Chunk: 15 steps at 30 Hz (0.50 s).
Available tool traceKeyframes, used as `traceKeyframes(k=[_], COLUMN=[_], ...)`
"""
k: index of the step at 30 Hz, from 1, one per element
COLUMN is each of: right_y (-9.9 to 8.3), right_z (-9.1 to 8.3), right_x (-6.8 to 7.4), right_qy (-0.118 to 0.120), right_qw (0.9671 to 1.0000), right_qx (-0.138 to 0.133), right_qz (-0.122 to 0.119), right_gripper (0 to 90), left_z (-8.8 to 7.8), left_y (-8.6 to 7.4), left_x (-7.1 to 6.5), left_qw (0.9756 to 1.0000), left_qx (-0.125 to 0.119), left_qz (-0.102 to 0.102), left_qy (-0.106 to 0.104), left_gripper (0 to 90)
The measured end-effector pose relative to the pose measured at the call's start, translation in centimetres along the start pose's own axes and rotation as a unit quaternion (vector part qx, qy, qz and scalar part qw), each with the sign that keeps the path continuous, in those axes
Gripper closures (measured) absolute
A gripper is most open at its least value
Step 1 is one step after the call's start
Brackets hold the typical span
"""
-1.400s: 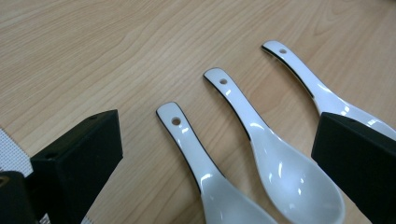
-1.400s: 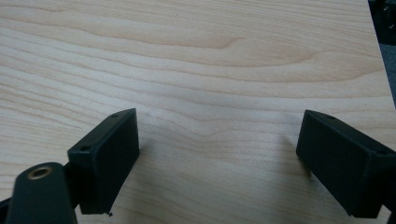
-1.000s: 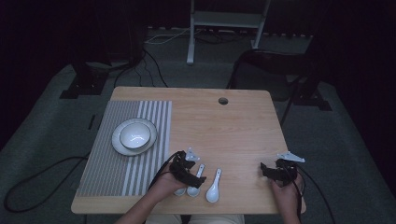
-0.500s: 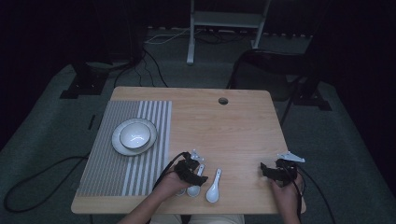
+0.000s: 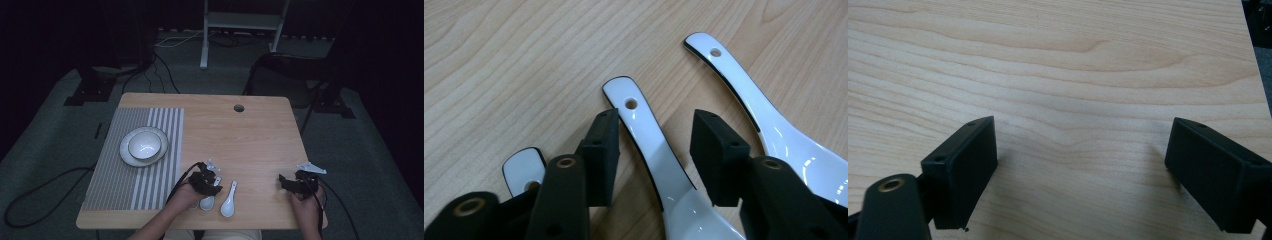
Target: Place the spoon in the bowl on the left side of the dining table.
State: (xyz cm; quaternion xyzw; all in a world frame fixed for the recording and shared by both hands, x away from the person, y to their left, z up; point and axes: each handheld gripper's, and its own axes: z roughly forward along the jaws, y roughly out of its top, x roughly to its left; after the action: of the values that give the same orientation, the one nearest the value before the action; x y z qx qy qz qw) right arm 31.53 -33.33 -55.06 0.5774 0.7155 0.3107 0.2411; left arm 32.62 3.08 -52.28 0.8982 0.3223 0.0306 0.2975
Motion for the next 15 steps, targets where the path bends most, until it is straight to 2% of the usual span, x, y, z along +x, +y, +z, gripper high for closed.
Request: traceKeyframes(k=[6,15], right_y=[0.00,0.00], right_z=[0.00,0.00], right_x=[0.00,0.00], right_qy=[0.000,0.000], right_qw=[1.0000,1.0000], right_qx=[0.000,0.000], right_qz=[0.000,0.000], right_gripper=[12.7,12.7], left_z=[0.18,0.24], left_y=[0.29,0.44], left_x=[-0.17,-0.36], left_qw=[1.0000,0.9999], left_qx=[0.007,0.011], left_qz=[0.006,0.010], left_qy=[-0.004,-0.007], left_gripper=[74.8,75.9])
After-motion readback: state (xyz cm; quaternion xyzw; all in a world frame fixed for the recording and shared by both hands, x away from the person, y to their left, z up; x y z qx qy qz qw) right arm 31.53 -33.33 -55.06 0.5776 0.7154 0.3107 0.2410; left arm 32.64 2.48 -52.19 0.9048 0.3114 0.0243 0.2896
